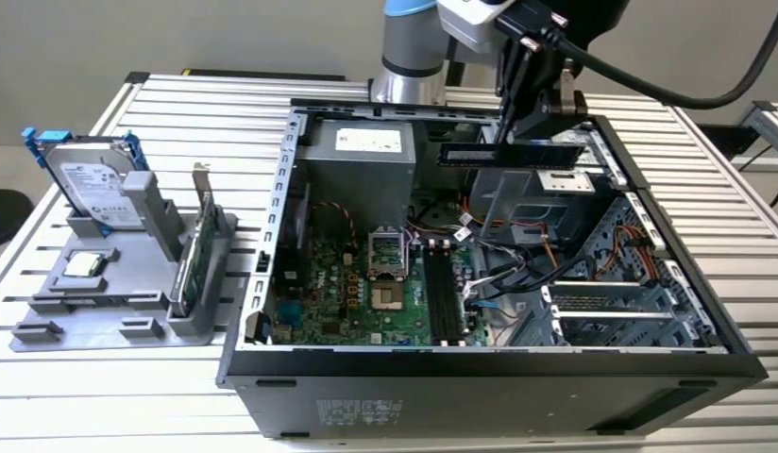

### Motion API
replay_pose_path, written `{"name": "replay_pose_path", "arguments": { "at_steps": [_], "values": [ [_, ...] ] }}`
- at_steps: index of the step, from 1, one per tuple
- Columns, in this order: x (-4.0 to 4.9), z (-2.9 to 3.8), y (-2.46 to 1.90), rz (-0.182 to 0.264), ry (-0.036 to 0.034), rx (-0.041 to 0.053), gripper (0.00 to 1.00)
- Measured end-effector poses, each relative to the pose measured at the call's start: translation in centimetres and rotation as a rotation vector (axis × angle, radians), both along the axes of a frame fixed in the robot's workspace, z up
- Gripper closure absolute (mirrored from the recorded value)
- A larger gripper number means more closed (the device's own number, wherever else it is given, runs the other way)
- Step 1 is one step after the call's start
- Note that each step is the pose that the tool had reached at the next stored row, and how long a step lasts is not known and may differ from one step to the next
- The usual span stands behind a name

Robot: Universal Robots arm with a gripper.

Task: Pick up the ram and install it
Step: 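Insert the ram into the slot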

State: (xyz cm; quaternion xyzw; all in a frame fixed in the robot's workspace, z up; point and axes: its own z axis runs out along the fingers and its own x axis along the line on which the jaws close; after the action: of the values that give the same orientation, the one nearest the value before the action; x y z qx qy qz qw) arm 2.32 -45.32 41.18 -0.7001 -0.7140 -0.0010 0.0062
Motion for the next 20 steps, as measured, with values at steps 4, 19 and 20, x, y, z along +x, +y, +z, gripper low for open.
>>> {"name": "replay_pose_path", "arguments": {
  "at_steps": [4, 19, 20],
  "values": [
    [-0.02, 0.0, 0.78, 0.0, 0.0, 0.0, 1.0],
    [-0.07, 0.0, 3.45, 0.0, 0.0, 0.0, 1.0],
    [-0.07, 0.0, 3.61, 0.0, 0.0, 0.0, 1.0]
  ]
}}
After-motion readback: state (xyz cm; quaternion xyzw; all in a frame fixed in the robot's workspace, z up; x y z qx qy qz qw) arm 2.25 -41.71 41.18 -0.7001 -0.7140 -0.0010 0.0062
